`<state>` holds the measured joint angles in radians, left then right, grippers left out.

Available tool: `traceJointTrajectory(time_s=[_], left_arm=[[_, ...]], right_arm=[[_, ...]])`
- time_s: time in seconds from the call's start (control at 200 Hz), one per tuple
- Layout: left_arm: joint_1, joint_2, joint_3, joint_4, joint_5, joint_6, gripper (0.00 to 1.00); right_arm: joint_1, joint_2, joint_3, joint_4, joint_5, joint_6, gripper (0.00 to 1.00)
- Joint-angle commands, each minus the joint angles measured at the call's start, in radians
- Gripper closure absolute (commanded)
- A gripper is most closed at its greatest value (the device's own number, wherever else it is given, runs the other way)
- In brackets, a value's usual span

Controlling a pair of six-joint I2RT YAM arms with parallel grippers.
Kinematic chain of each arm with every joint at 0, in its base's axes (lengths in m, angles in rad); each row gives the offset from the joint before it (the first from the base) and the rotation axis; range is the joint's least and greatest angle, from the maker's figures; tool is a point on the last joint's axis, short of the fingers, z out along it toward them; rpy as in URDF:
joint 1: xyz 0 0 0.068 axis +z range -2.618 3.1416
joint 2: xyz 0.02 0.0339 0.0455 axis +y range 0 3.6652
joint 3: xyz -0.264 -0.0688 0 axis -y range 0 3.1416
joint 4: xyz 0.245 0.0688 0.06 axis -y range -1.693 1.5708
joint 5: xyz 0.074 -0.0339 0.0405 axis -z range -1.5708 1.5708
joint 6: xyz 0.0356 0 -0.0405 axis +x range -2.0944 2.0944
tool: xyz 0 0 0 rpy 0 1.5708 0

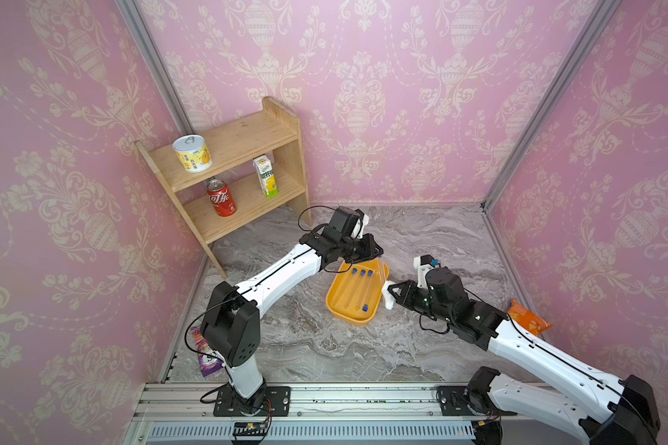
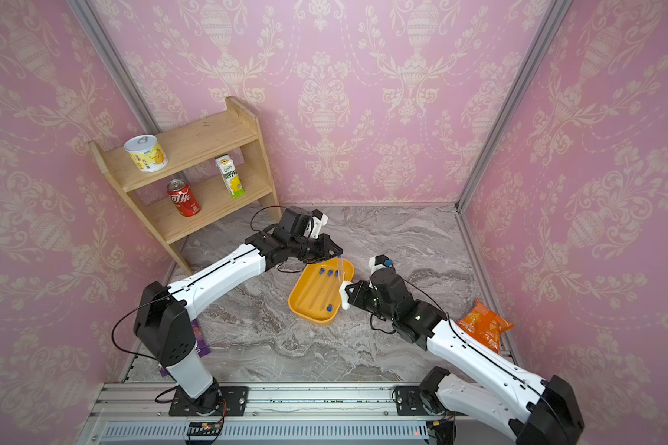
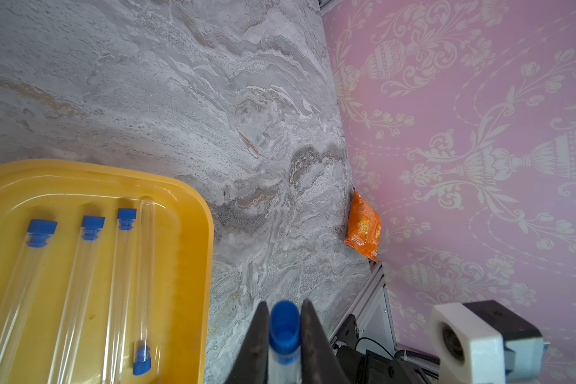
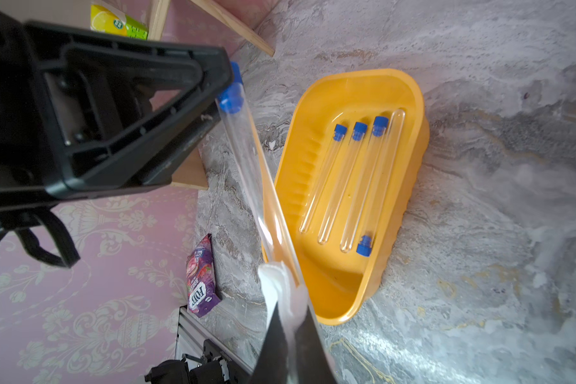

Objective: Wipe the exteriors of test tubes
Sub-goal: Wipe the dirt from the test tube.

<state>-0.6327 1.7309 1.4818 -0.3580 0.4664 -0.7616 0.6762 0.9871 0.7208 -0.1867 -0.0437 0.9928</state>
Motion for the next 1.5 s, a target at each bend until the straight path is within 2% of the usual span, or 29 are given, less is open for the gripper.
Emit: traceJointTrajectory(time_s=[0.0, 0.255, 0.75, 1.156, 1.496], left_arm=[[-0.012, -0.016, -0.007, 0.013, 0.026, -0.021, 0.85], [-0.013, -0.022, -0.018, 0.019, 0.031, -0.025, 0.84], [-0.022, -0.040, -0.041, 0.030, 0.033, -0.031, 0.85], [-0.022, -0.034, -0.029, 0.035, 0.031, -0.030, 0.85], [-0.022, -0.031, -0.028, 0.044, 0.032, -0.033, 0.84]], right_arm=[[-0.039, 0.039, 0.066, 0.006, 0.002, -0.062, 1.00], [-0.125, 0.155, 0.142, 0.074, -0.060, -0.098, 1.00], [-0.188, 0.278, 0.235, 0.116, -0.080, -0.088, 1.00], [-0.176, 0.186, 0.109, 0.115, -0.169, 0.034, 1.00], [-0.138, 0.099, 0.027, 0.009, -0.170, 0.097, 1.00]])
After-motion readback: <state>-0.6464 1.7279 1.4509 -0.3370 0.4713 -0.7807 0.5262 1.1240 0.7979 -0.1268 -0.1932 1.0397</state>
